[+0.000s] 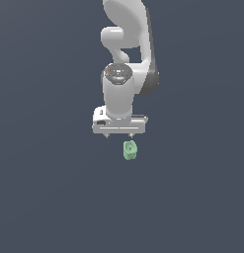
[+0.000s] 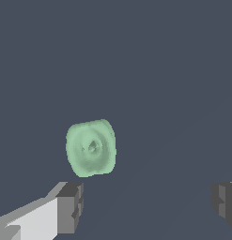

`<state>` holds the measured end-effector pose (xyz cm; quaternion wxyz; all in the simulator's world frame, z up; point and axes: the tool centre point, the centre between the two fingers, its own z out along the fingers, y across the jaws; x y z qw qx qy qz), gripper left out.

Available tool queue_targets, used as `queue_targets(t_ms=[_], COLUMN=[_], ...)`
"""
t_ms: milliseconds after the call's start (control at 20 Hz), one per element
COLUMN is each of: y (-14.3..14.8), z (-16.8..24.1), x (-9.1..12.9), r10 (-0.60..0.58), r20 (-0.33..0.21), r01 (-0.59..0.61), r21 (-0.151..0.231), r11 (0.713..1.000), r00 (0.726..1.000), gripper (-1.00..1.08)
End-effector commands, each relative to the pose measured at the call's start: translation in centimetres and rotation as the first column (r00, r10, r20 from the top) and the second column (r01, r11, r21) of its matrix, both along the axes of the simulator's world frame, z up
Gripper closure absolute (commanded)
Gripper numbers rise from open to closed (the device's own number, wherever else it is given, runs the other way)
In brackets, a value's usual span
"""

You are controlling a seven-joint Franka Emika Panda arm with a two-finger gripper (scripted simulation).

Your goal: Pick up the object and move it to a goal position.

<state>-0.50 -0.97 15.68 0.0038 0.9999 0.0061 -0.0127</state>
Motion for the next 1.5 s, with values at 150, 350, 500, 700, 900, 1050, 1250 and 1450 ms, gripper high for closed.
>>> queue_targets(t_ms=[150, 350, 500, 700, 900, 1050, 1250, 1450], y=[-0.2, -1.2, -1.4, -1.0, 0.2, 1.9, 3.9, 5.0], z=[-0.1, -0.3, -0.4, -0.6, -1.8, -3.2, -5.0, -5.8], x=[0.0, -0.1, -0.2, -0.1, 0.2, 0.4, 0.5, 0.6], r10=[-0.005, -0.025, -0.032, -0.019, 0.025, 0.079, 0.145, 0.177], r20=[-0.002, -0.008, -0.009, -0.007, -0.001, 0.008, 0.019, 0.025], r01=[0.005, 0.025, 0.032, 0.019, -0.025, -0.079, -0.145, -0.177], r21=[0.002, 0.008, 0.01, 0.009, 0.007, 0.006, 0.006, 0.008], r11=[1.0, 1.0, 0.999, 1.0, 1.0, 0.997, 0.989, 0.984], r00=[1.0, 1.0, 0.999, 1.0, 1.0, 0.997, 0.989, 0.984], gripper=[-0.92, -0.92, -0.92, -0.92, -0.92, -0.92, -0.92, -0.92])
